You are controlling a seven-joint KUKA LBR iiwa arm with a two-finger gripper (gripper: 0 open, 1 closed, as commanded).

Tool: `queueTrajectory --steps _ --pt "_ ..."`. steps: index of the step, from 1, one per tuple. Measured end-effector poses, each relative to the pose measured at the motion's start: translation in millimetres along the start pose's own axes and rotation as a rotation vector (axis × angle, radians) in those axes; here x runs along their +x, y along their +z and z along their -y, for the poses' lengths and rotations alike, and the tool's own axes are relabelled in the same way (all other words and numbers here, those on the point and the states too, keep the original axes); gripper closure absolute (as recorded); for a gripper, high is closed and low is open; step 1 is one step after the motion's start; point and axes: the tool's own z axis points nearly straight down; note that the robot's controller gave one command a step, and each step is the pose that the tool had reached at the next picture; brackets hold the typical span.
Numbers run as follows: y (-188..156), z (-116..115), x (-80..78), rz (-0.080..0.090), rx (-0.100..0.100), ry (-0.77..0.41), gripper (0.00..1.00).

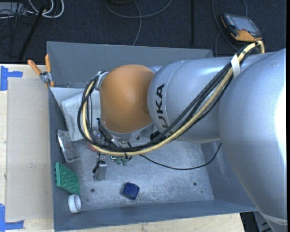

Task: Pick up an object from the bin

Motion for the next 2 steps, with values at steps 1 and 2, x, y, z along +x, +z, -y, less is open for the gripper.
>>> queueTrajectory --steps 1,2 --pt "91 66 -59.1 0.013 0.000 -0.063 0.00" --pt "85 42 -74.9 0.021 -0.009 0.394 0.00"
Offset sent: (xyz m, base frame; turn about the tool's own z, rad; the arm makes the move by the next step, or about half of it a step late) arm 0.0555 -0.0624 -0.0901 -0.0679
